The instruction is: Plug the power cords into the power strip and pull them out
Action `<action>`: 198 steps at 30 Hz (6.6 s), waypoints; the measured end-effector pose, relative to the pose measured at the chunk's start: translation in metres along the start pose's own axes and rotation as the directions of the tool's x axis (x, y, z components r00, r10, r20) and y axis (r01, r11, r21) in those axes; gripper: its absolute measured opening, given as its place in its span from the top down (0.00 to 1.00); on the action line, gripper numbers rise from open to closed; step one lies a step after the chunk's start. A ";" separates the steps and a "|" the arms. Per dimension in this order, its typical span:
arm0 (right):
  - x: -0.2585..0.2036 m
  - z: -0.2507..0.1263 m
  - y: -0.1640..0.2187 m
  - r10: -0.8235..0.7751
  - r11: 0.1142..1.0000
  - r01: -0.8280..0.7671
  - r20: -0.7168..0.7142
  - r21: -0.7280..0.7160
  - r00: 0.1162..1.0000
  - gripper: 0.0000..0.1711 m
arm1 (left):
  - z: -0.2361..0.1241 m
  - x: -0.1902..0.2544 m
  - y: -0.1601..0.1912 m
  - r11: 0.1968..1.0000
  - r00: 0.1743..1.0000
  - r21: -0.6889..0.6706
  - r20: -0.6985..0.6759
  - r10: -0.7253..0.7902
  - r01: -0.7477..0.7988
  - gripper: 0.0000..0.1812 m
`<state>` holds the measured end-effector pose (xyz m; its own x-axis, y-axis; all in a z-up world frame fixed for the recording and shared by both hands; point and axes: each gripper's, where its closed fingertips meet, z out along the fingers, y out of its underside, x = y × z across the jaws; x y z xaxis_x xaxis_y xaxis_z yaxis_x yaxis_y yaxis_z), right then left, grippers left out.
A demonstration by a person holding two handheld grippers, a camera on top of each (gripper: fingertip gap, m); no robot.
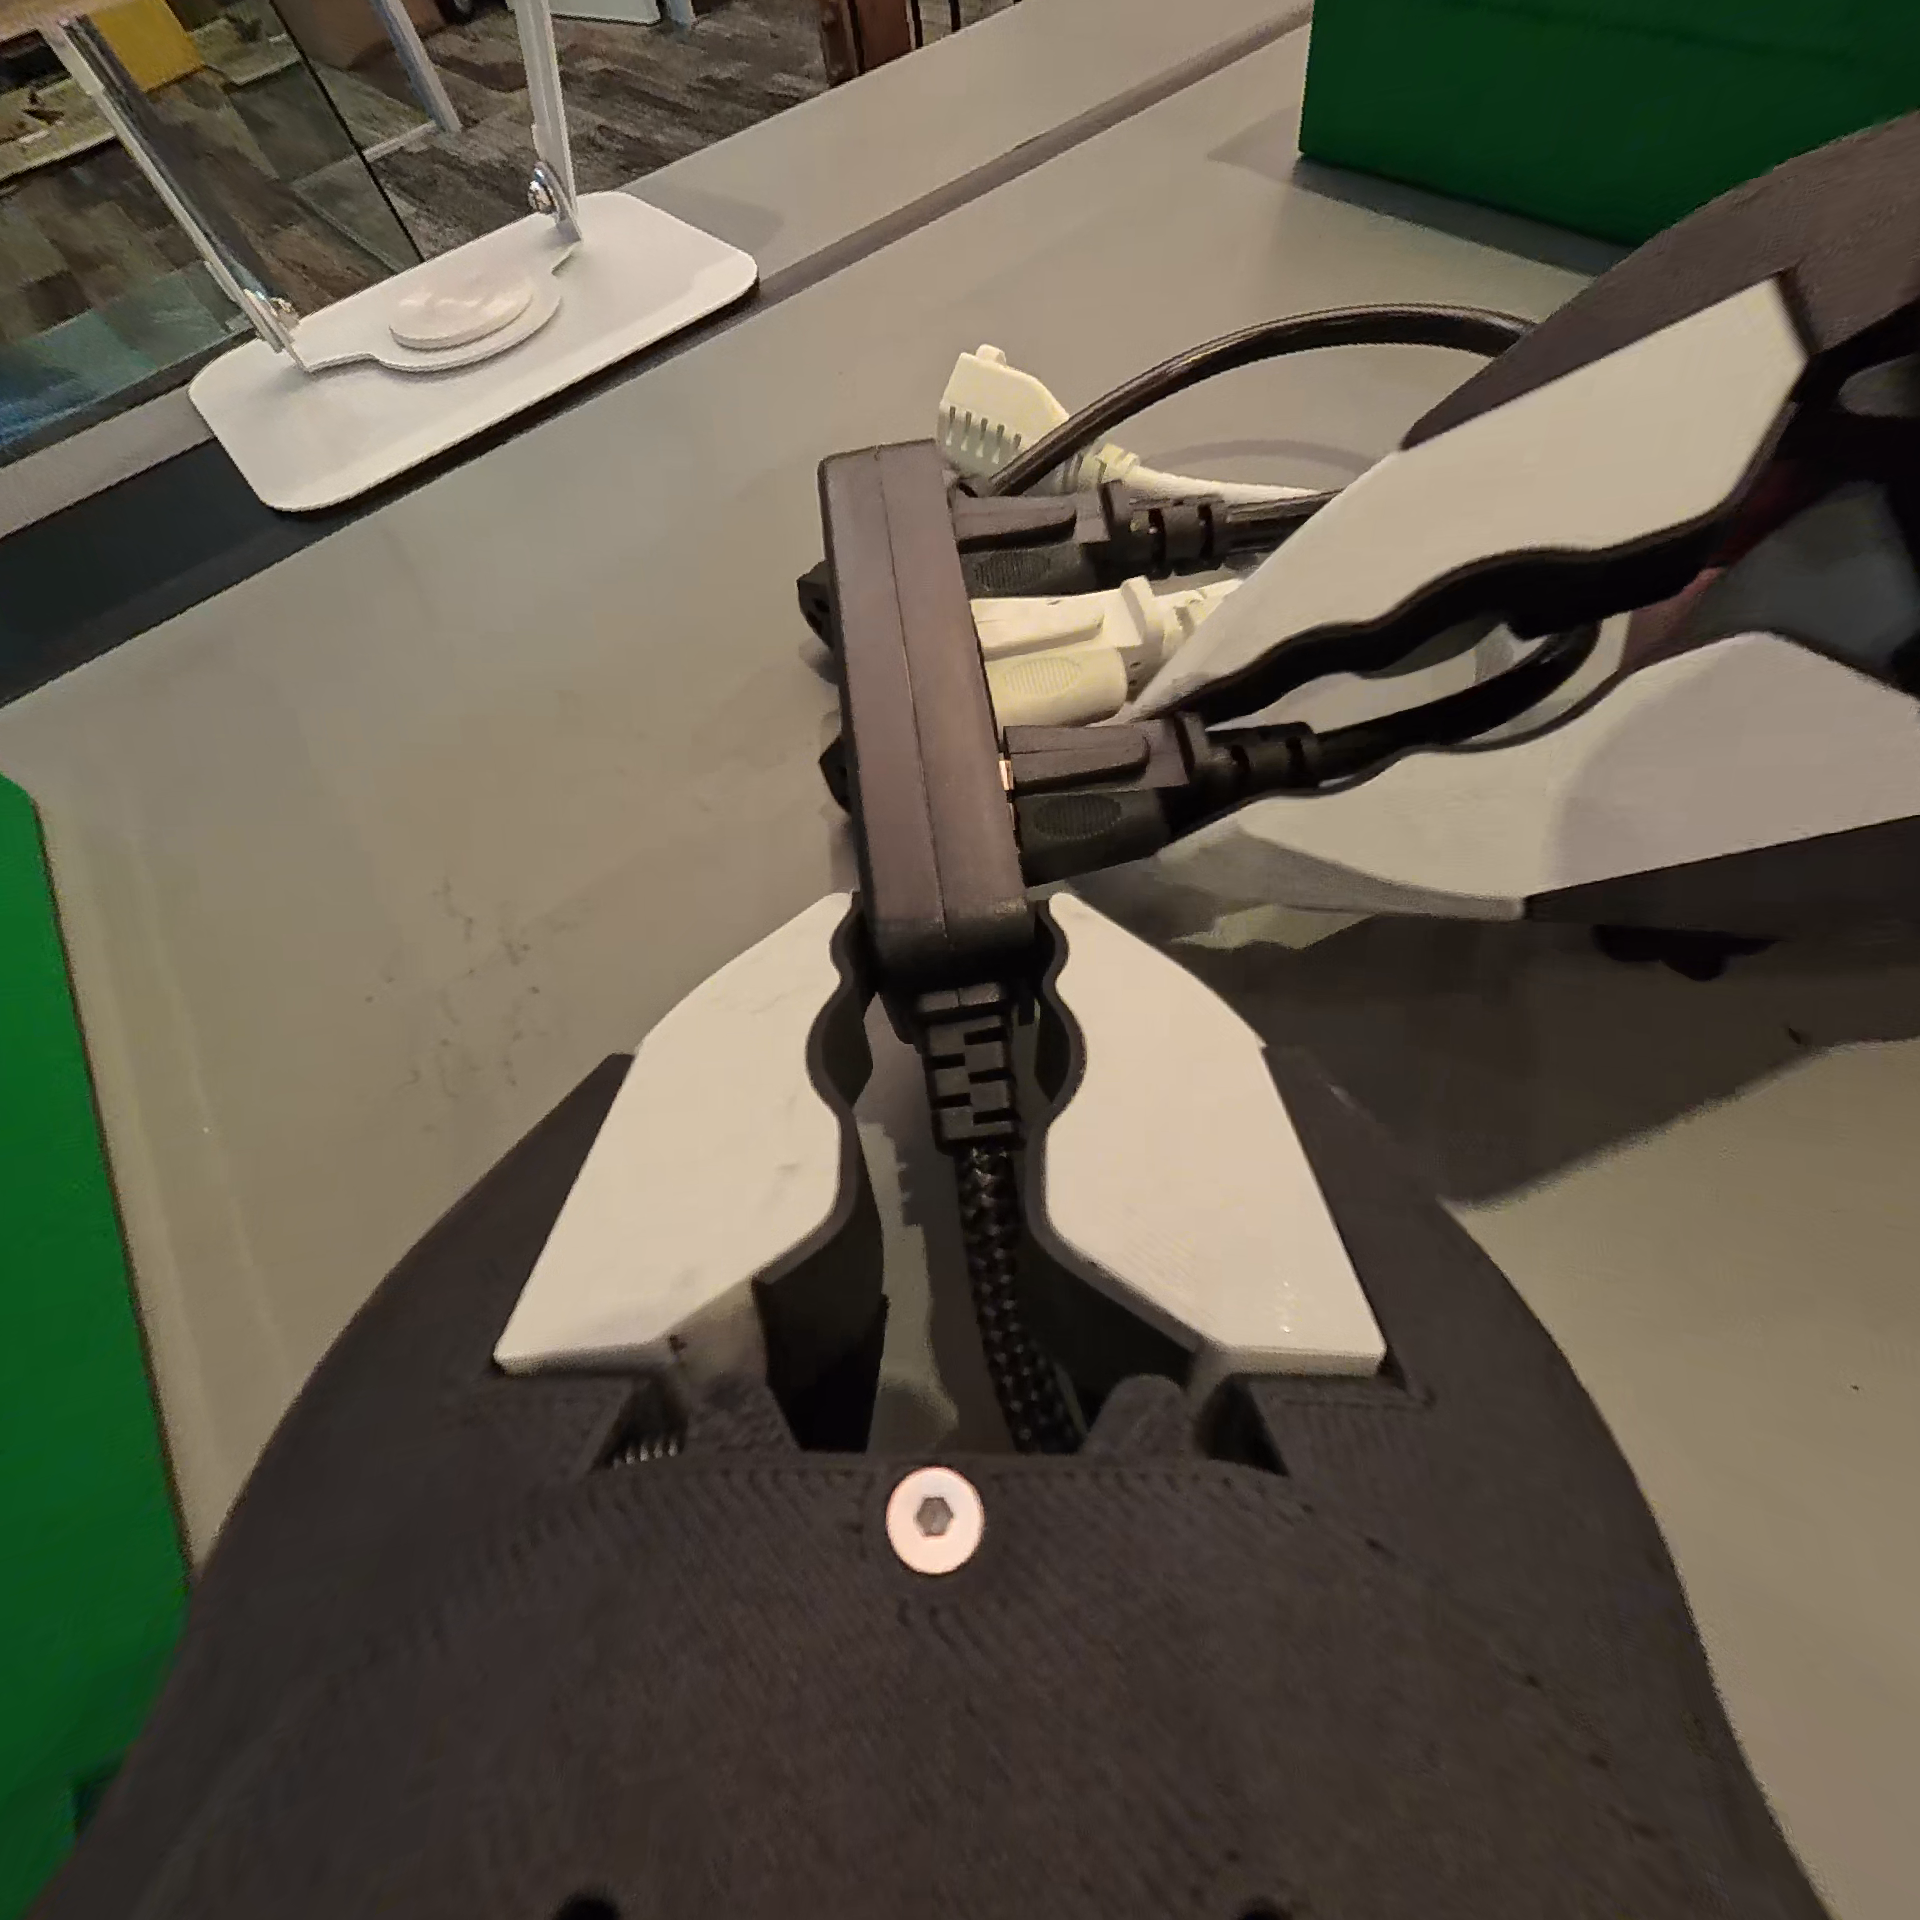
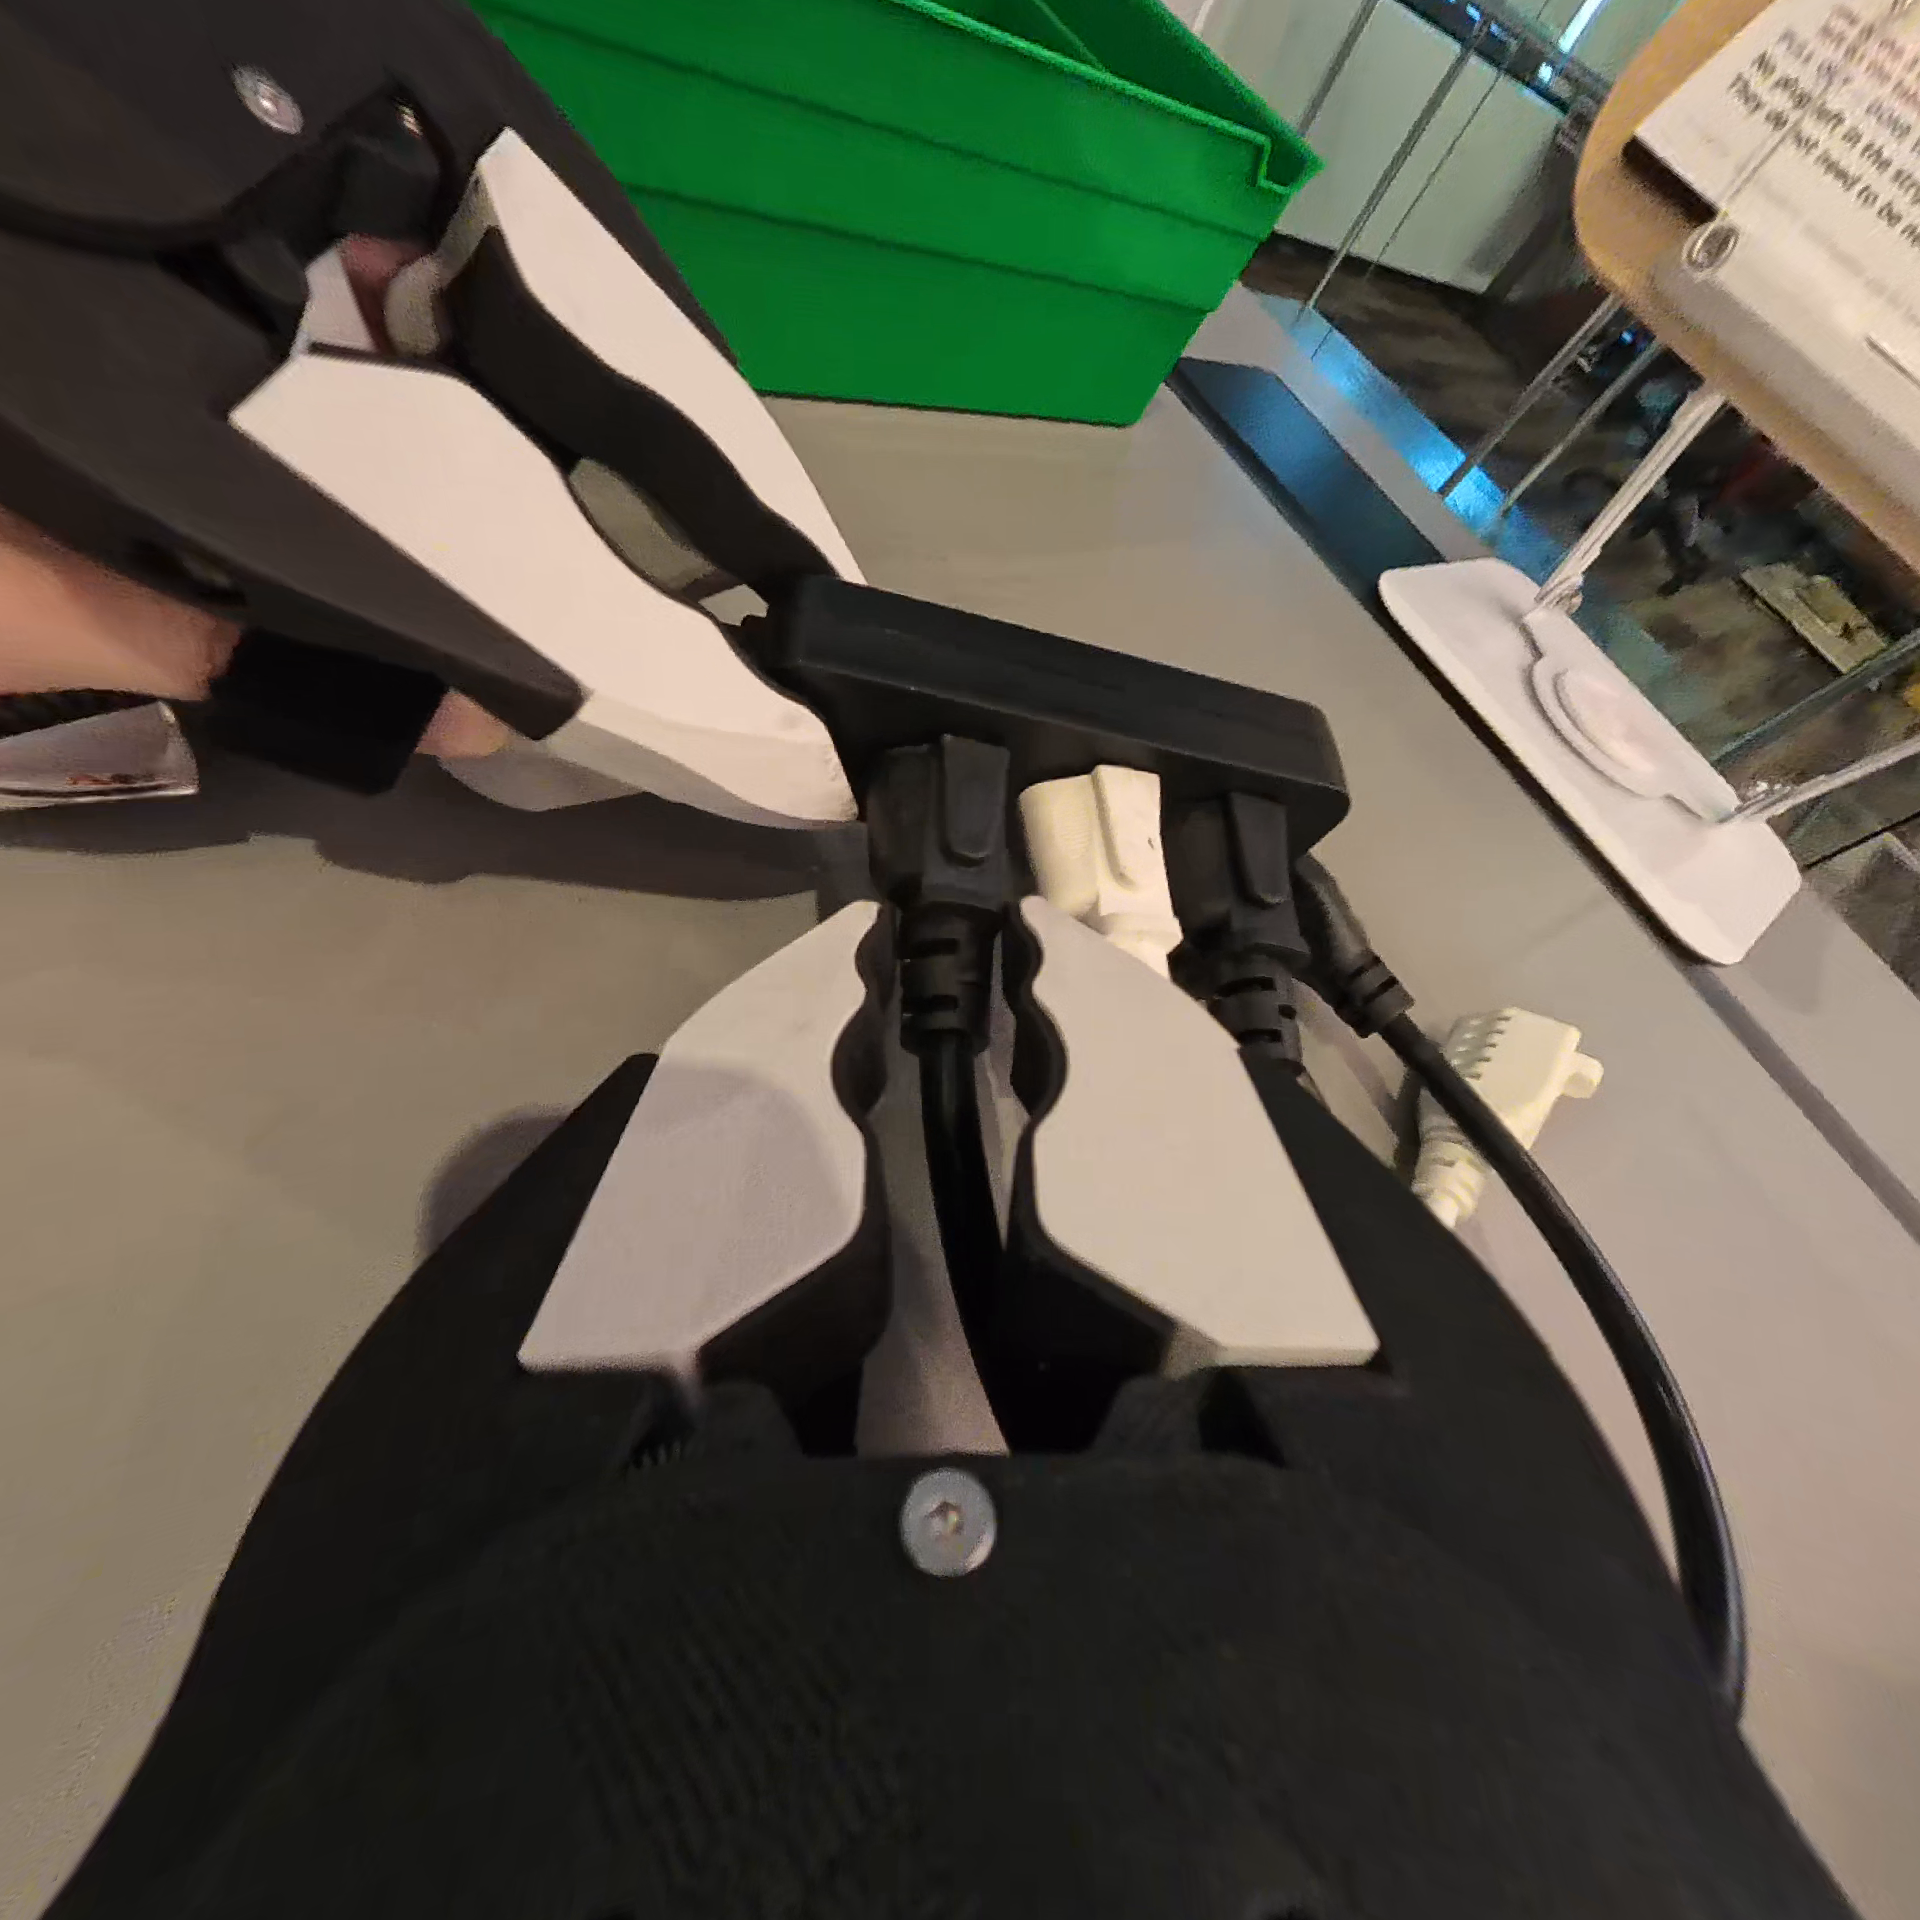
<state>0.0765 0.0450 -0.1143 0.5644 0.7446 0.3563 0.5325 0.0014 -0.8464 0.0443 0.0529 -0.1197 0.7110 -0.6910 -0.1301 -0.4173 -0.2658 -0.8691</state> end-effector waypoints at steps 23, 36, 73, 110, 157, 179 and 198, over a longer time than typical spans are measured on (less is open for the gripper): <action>-0.002 -0.019 -0.005 0.780 0.616 -0.736 0.346 -0.280 0.521 0.92 | -0.004 0.007 0.003 1.000 1.000 -0.013 -0.011 0.027 -0.027 0.86; -0.015 -0.005 0.009 0.192 0.961 -0.154 0.155 -0.228 0.969 0.82 | -0.006 0.007 0.002 1.000 0.999 0.002 -0.028 -0.021 0.021 0.86; -0.017 0.005 0.015 0.133 0.976 -0.125 0.031 -0.180 0.991 0.87 | 0.020 0.007 -0.019 0.874 0.961 -0.485 -0.247 -0.124 -0.012 0.83; -0.026 -0.003 0.018 0.029 0.986 -0.026 0.012 -0.167 1.000 0.89 | -0.001 0.024 0.038 0.971 0.967 -0.239 -0.252 -0.033 -0.029 0.81; -0.032 -0.003 0.017 0.133 0.967 -0.140 -0.048 -0.211 0.990 0.89 | 0.002 0.013 0.029 0.977 0.991 -0.174 -0.087 0.106 -0.119 0.86; -0.008 -0.044 -0.020 -0.151 0.972 0.137 -0.063 -0.190 0.986 0.95 | -0.001 0.006 0.030 0.977 0.967 -0.138 -0.220 0.129 -0.162 0.85; -0.029 -0.060 0.022 -0.205 0.863 0.489 0.799 -0.125 0.565 0.65 | -0.043 0.056 0.037 0.879 0.572 0.031 -0.749 0.335 -0.475 0.84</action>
<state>0.1097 -0.0161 -0.1194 -0.2943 0.9539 0.0584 0.8146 0.2824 -0.5066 0.0440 -0.0249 -0.1384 -0.1572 -0.9875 -0.0083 -0.6874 0.1154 -0.7170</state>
